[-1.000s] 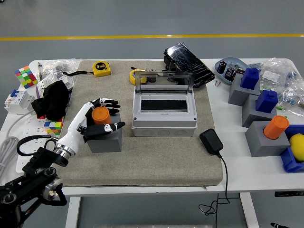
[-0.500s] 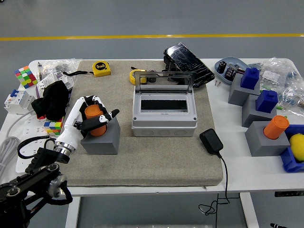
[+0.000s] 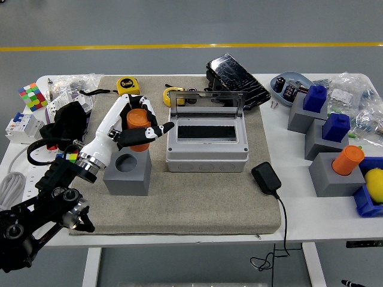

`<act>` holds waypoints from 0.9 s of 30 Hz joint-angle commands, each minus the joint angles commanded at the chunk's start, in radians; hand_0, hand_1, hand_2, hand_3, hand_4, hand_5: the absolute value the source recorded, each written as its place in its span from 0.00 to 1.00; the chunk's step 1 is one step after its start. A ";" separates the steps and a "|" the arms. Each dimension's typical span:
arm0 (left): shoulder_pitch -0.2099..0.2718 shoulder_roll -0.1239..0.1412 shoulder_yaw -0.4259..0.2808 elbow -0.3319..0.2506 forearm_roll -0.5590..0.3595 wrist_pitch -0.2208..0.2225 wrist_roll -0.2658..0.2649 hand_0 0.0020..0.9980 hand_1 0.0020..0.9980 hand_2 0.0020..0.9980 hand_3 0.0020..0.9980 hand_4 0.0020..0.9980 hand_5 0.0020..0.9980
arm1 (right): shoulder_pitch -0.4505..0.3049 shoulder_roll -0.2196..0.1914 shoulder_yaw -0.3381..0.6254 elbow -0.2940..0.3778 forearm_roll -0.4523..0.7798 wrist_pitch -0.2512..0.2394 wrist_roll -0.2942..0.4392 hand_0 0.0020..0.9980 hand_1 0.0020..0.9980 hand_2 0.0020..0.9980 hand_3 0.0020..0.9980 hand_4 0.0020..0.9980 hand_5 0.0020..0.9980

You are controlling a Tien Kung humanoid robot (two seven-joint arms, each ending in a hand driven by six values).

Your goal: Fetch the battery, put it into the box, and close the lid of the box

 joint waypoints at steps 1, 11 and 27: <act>-0.035 -0.006 0.021 0.002 0.046 -0.007 0.038 0.05 0.01 0.09 0.12 0.90 0.00 | 0.001 -0.001 -0.003 0.000 0.001 0.000 0.000 0.67 0.67 0.69 0.54 0.91 0.48; -0.339 -0.097 0.259 0.099 0.375 -0.040 0.292 0.04 0.02 0.10 0.14 1.00 0.00 | 0.011 -0.010 -0.021 0.016 0.001 -0.005 0.000 0.67 0.67 0.69 0.53 0.91 0.48; -0.525 -0.290 0.476 0.380 0.326 -0.028 0.403 0.05 0.03 0.11 0.17 1.00 0.02 | 0.006 -0.012 -0.056 0.016 0.011 -0.006 0.000 0.67 0.67 0.69 0.53 0.91 0.48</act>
